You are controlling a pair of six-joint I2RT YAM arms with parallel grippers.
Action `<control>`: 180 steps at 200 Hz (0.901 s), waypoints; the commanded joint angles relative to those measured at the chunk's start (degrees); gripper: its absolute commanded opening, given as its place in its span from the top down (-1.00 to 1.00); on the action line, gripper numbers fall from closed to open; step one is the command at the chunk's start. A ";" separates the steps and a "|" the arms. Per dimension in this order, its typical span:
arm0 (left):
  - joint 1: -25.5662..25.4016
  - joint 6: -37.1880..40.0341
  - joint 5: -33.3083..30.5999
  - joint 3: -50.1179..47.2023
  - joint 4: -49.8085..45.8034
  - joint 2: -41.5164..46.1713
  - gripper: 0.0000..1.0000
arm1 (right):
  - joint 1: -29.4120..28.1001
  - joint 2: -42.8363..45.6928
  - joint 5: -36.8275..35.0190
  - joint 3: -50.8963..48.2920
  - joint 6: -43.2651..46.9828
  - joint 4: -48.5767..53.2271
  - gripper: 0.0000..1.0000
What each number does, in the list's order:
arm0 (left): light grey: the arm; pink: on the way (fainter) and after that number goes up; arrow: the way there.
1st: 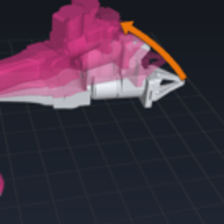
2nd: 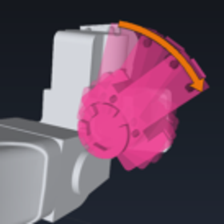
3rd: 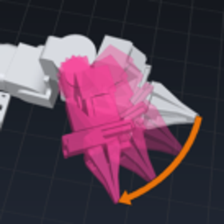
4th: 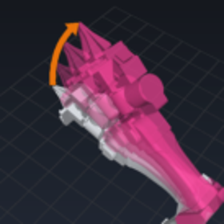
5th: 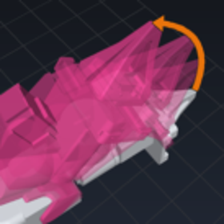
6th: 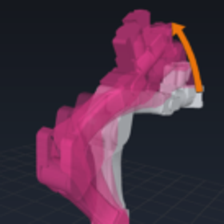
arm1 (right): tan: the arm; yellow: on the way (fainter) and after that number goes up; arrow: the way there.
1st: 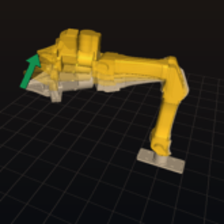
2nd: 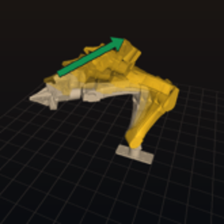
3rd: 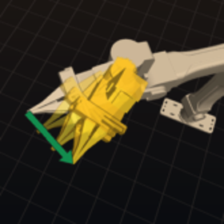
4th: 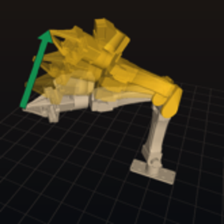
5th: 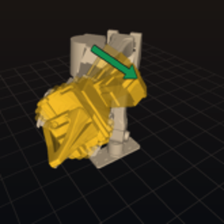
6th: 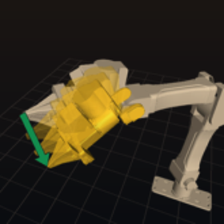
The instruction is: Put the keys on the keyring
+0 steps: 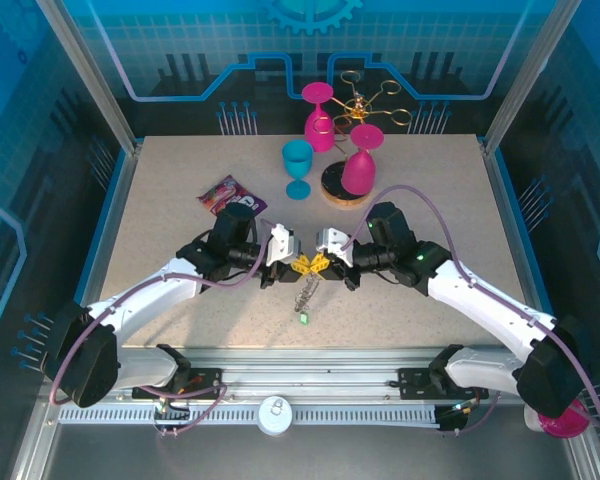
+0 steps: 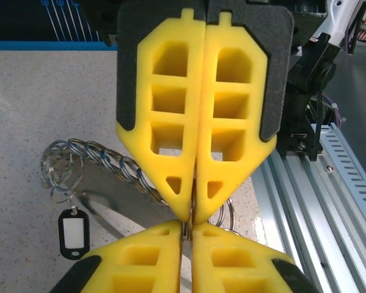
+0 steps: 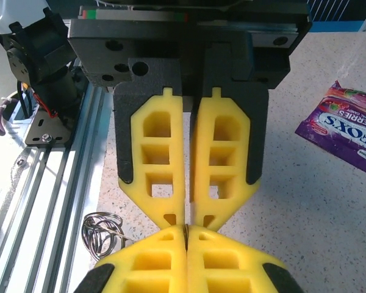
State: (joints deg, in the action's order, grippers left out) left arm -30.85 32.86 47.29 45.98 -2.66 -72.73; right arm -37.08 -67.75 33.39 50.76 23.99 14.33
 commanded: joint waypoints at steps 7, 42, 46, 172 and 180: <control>0.09 0.50 1.10 -0.42 1.92 0.00 1.00 | -1.77 0.16 2.45 -1.68 -1.22 -4.96 1.00; 0.14 0.55 -3.84 -1.36 3.12 2.13 1.00 | -0.70 1.68 -2.94 -2.99 -1.99 -3.94 0.59; 0.09 0.46 -5.11 -1.21 2.72 2.48 1.00 | -0.42 2.03 -3.65 -3.08 -2.08 -3.59 0.47; -7.52 -24.88 -44.27 27.50 -39.35 -5.11 1.00 | 1.79 7.24 -16.23 -3.50 -13.33 -0.67 0.22; -7.85 -27.62 -44.85 30.45 -42.30 -7.21 1.00 | 1.33 7.48 -14.92 -3.89 -13.57 -1.48 0.24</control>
State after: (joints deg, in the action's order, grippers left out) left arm -37.60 17.76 8.93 68.60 -33.93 -75.07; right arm -35.18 -61.30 16.12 47.13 13.65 13.67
